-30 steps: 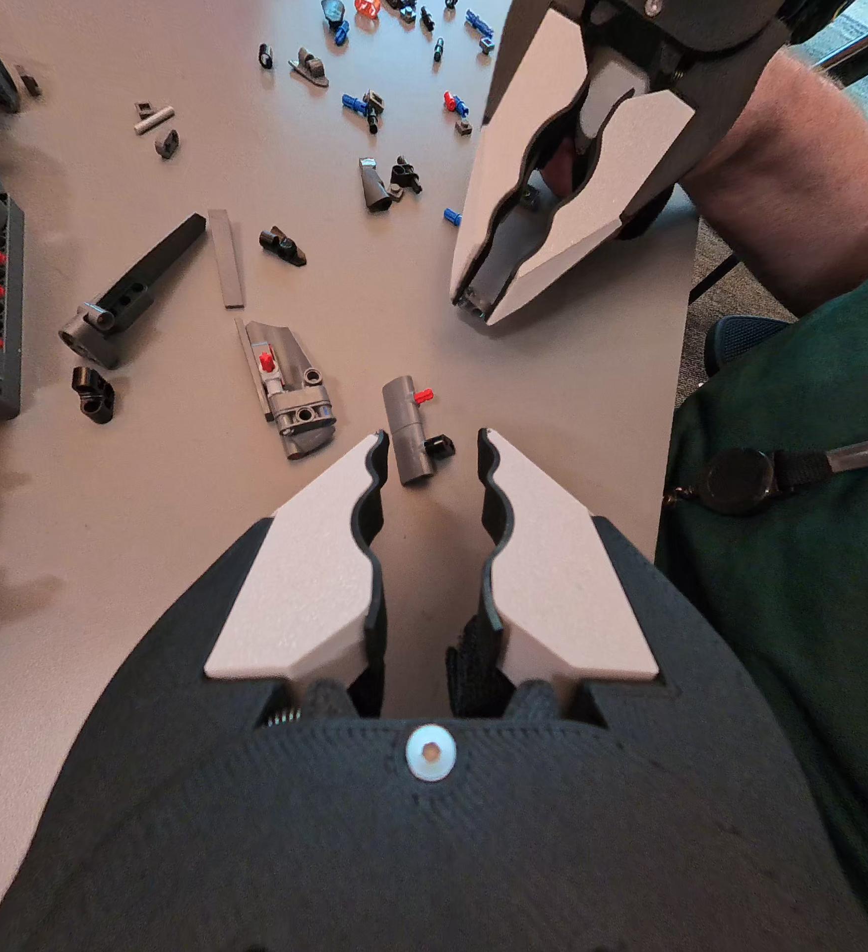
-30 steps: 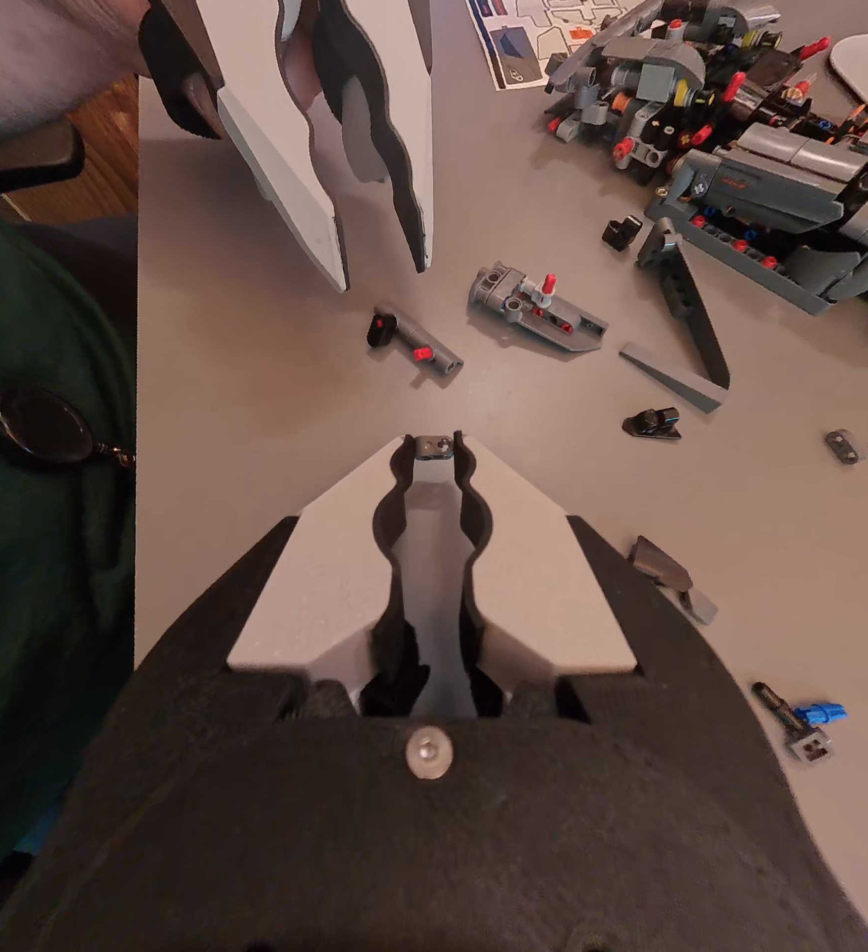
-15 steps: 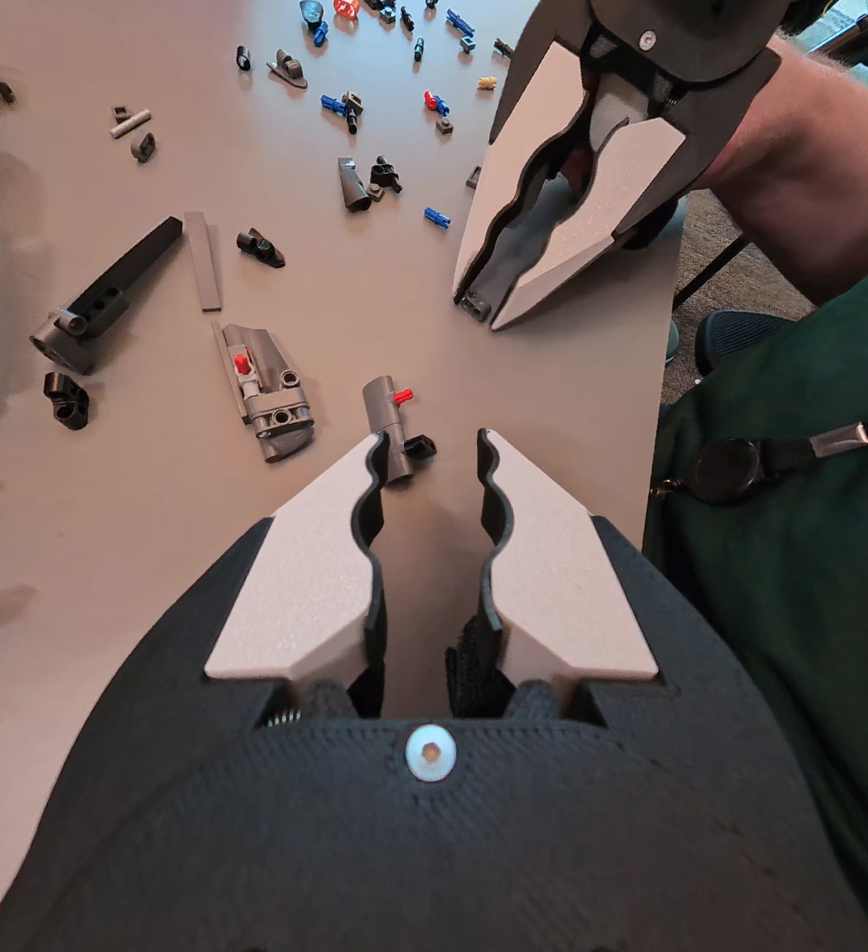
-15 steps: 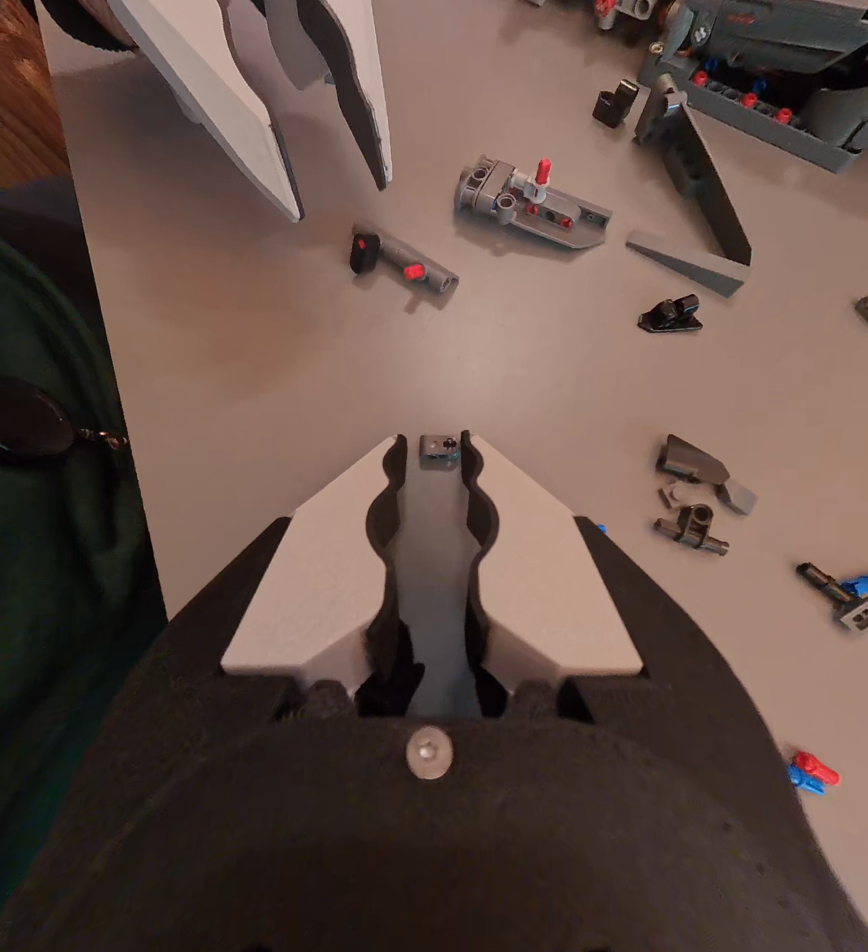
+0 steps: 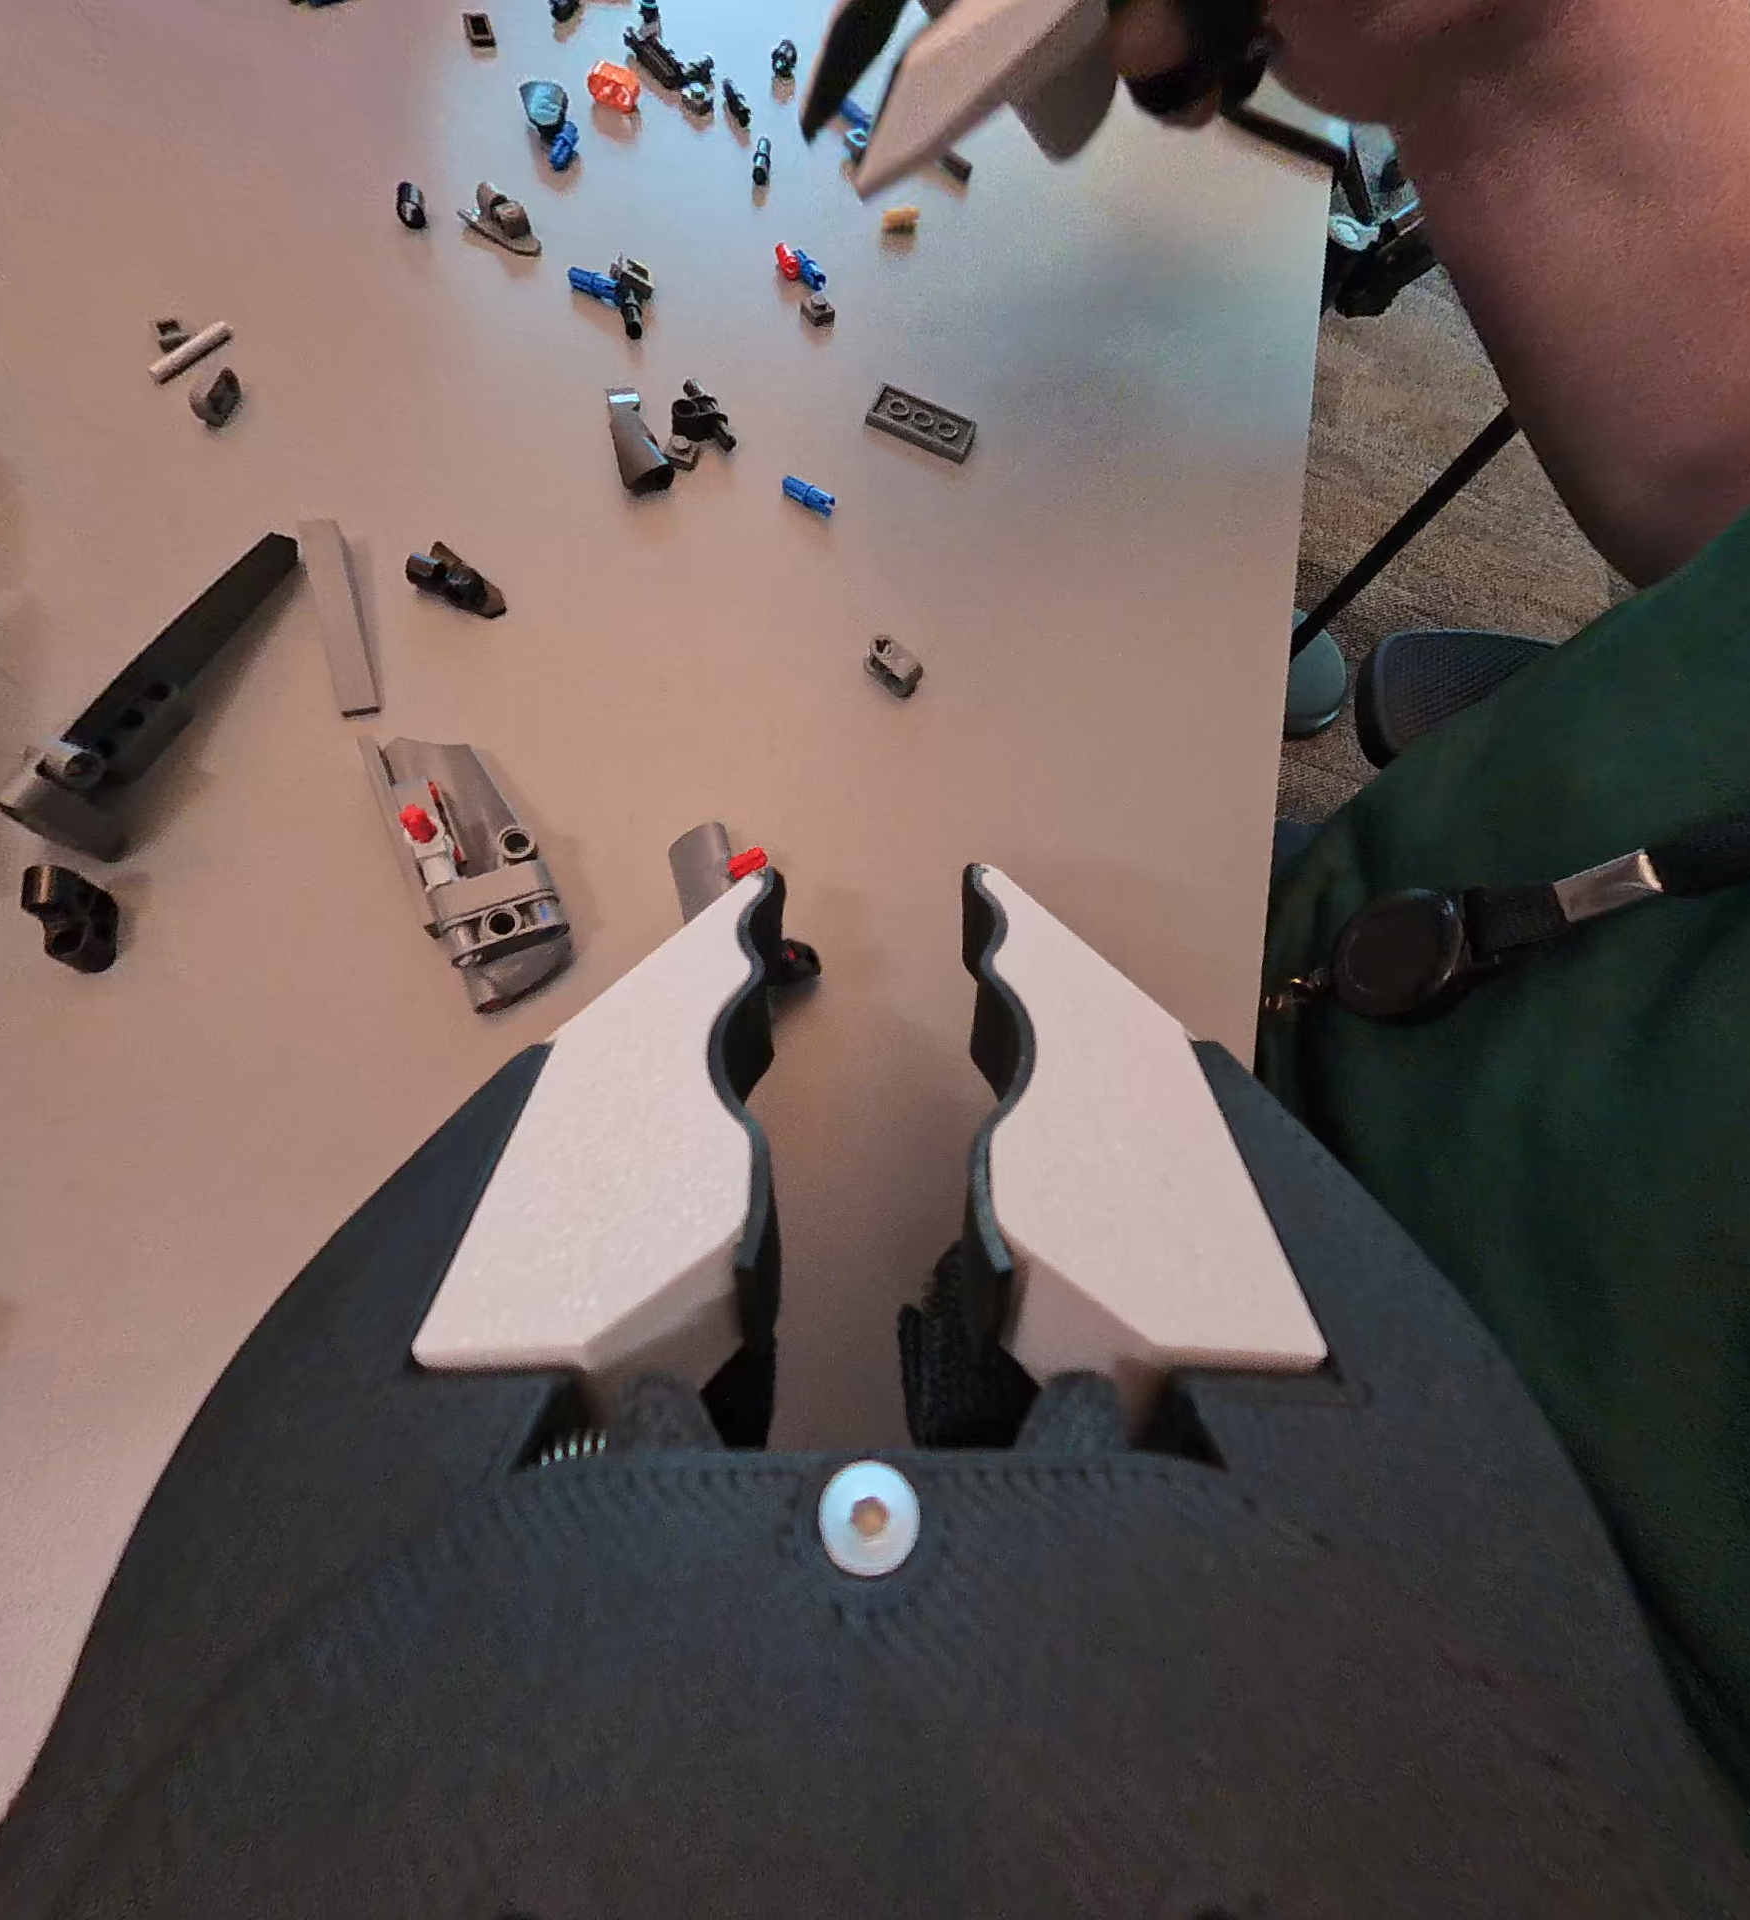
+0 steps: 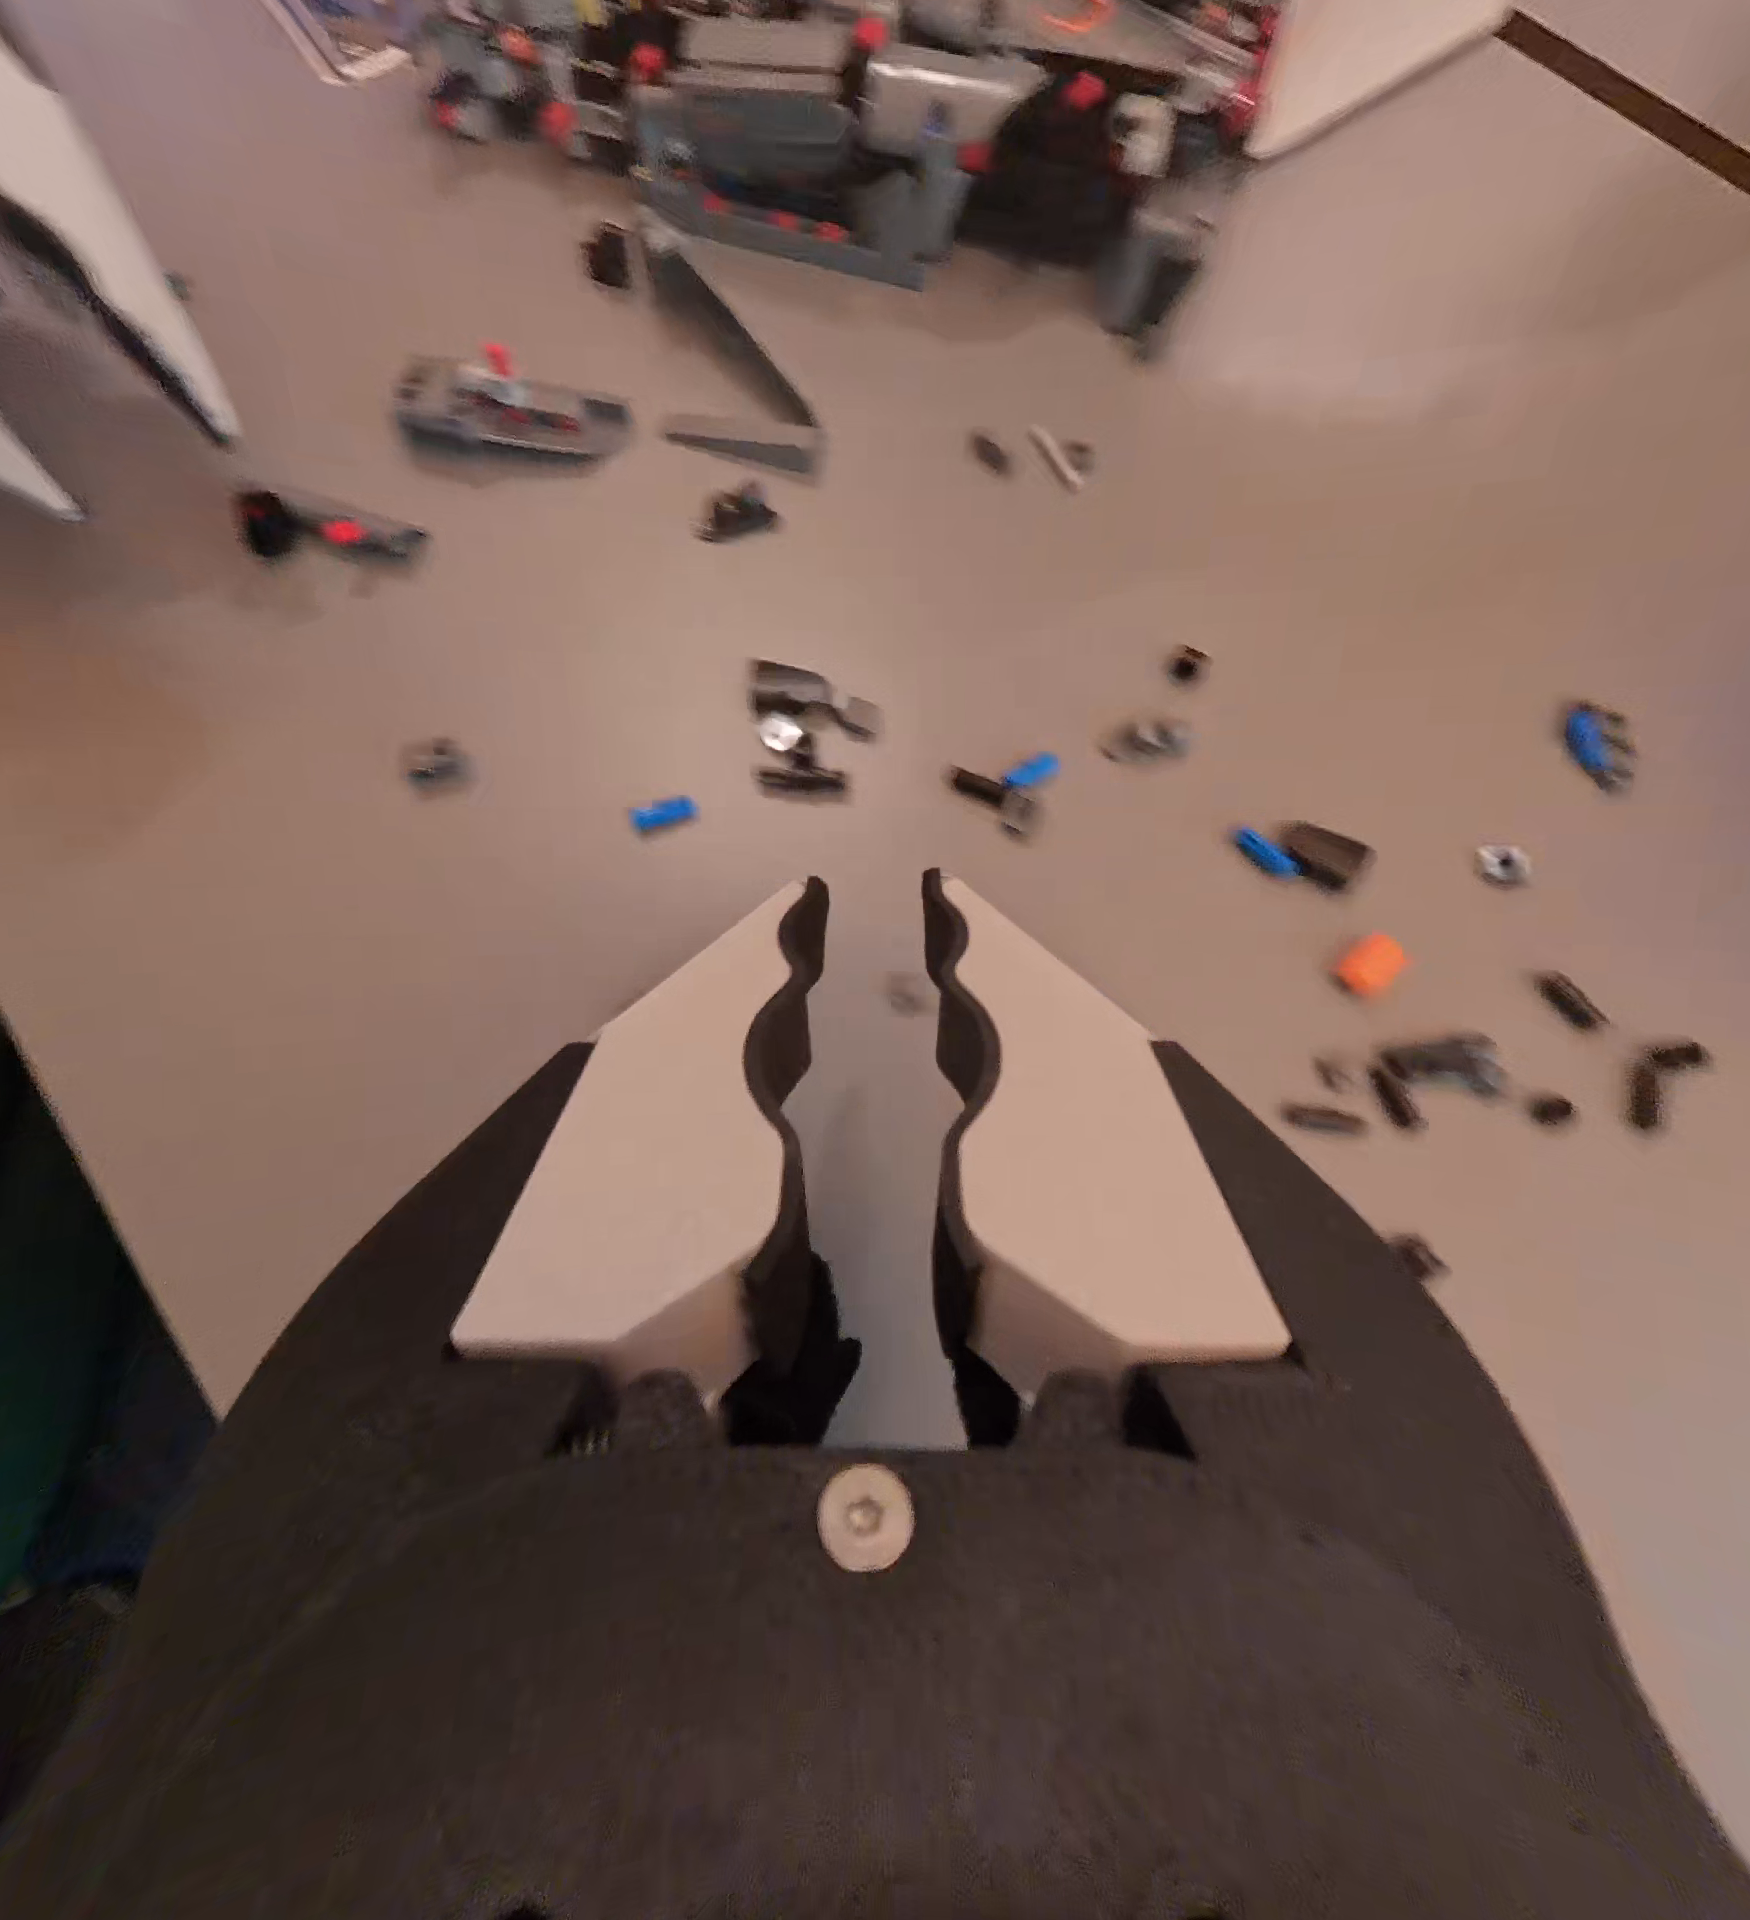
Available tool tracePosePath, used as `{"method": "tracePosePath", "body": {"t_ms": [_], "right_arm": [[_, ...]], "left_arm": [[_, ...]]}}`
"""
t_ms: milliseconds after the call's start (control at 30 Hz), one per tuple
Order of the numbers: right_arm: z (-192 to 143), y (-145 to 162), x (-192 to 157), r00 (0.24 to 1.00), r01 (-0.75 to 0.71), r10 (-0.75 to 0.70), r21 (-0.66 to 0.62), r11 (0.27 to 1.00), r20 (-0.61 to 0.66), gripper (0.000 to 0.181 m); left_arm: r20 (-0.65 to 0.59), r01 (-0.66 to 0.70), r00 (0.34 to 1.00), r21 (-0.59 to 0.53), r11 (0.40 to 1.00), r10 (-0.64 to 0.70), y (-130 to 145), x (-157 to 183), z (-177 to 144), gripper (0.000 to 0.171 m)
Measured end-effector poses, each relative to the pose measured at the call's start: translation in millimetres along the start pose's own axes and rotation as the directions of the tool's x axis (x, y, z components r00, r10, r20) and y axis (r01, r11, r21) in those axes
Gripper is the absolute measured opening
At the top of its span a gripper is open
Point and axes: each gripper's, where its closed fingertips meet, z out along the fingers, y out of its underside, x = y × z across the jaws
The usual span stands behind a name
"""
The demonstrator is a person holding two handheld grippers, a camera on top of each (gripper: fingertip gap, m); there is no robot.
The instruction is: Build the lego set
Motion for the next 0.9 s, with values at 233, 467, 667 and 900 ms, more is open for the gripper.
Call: {"method": "tracePosePath", "body": {"t_ms": [233, 467, 667, 900], "right_arm": [[12, 37, 31, 1.000, -0.024, 0.023, -0.144, 0.989, -0.005, 0.012], [20, 40, 46, 1.000, -0.020, 0.021, -0.155, 0.988, 0.001, 0.010], [25, 33, 46, 0.999, 0.013, -0.008, -0.139, 0.990, 0.038, 0.010], [39, 20, 64, 0.999, 0.050, -0.046, -0.145, 0.988, 0.028, 0.009]], "left_arm": [[-0.012, -0.011, 1.000, -0.013, 1.000, 0.011, 0, 3, 7, 0.033], [-0.011, -0.003, 1.000, -0.015, 1.000, 0.003, -1, 0, 6, 0.033], [-0.013, -0.005, 1.000, -0.022, 1.000, 0.005, -2, -1, 9, 0.032], [-0.018, -0.007, 1.000, -0.022, 1.000, 0.006, -4, -2, 9, 0.033]]}}
